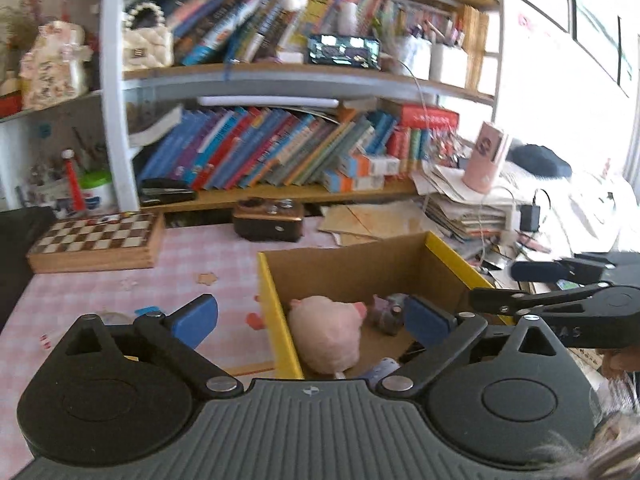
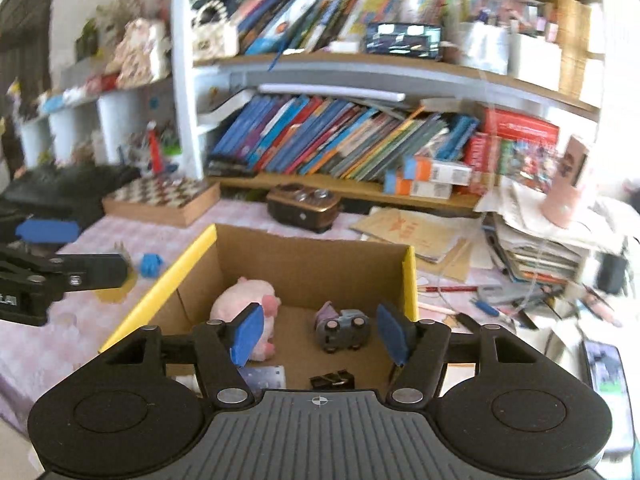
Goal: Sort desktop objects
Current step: 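Withdraw both open tools from the yellow box back over the table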
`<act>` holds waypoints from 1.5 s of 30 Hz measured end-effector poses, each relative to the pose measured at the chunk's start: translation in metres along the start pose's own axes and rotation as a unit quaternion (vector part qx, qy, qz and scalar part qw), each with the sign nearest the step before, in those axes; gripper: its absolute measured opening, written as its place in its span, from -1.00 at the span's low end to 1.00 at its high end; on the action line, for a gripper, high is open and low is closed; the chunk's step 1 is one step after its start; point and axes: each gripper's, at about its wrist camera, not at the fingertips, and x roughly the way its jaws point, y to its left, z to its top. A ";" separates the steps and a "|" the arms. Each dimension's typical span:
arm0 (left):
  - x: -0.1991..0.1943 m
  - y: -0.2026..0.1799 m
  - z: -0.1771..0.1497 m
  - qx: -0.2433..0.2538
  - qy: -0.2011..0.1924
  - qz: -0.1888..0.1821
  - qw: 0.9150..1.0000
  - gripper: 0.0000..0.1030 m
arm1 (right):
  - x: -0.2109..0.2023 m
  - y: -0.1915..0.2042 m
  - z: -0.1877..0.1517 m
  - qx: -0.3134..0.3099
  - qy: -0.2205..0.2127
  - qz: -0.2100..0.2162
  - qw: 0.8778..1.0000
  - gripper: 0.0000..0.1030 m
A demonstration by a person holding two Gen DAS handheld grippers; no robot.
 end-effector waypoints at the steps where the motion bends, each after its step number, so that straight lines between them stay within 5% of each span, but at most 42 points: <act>1: -0.005 0.004 -0.002 -0.005 -0.003 0.004 1.000 0.95 | -0.004 0.000 -0.003 0.008 -0.004 -0.008 1.000 0.25; 12: -0.041 0.049 -0.043 -0.048 -0.002 0.034 0.998 1.00 | -0.036 0.030 -0.046 0.082 -0.006 -0.085 0.993 0.35; 23: -0.065 0.086 -0.080 -0.046 0.025 0.022 0.998 1.00 | -0.056 0.094 -0.078 0.101 0.009 -0.119 0.988 0.36; 45: -0.093 0.156 -0.119 -0.034 0.078 -0.007 0.996 1.00 | -0.057 0.201 -0.102 0.092 0.054 -0.107 0.989 0.37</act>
